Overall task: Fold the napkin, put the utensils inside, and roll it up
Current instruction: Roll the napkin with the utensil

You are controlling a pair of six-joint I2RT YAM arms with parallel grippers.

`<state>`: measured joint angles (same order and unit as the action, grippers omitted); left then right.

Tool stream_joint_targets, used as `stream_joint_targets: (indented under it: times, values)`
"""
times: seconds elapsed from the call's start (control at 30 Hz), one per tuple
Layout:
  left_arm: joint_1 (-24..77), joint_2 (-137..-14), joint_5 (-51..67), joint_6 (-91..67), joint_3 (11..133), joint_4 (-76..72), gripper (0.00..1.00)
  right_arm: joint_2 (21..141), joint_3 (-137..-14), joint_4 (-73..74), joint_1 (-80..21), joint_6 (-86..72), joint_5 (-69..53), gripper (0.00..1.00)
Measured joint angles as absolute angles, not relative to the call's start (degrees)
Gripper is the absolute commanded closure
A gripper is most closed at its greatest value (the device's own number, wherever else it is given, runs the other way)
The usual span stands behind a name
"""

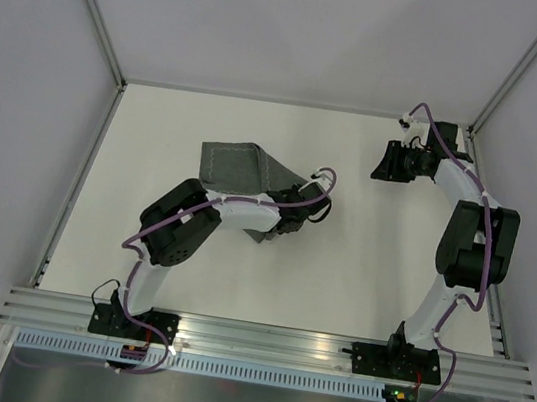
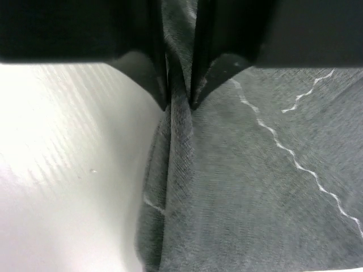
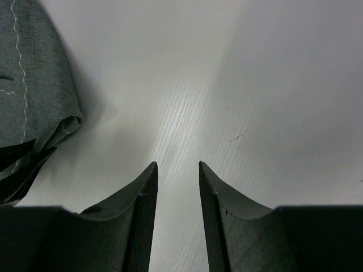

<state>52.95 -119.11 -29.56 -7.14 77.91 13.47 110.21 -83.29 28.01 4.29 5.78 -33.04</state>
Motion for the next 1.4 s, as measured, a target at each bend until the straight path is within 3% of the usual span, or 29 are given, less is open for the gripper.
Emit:
stream_joint_targets:
  times: [0.1,0.4,0.63,0.8,0.97,1.4]
  values:
    - [52.88,-118.19,-28.21,-7.11,77.49,13.43,0.50,110.02,-83.29,28.10,4.29,5.89,-33.41,0.59]
    - [53.08,-114.37,-25.98,-8.05,74.67,15.42,0.38,109.38,-83.02,28.49,4.29,6.85,-33.87,0.58]
    - [50.15,-104.97,-25.61,-13.61,72.20,17.69,0.37,109.06,-82.04,29.08,4.29,7.53,-33.85,0.58]
    - [38.02,-99.13,-20.29,-21.61,72.71,17.12,0.43,108.57,-81.76,29.28,4.29,7.55,-33.87,0.59]
    - [29.19,-103.96,-14.06,-27.22,75.59,17.02,0.44,108.36,-81.76,29.26,4.29,7.44,-34.22,0.58]
    - [25.52,-115.02,1.10,-33.98,79.59,12.49,0.42,107.46,-81.76,29.32,4.29,7.31,-34.24,0.59]
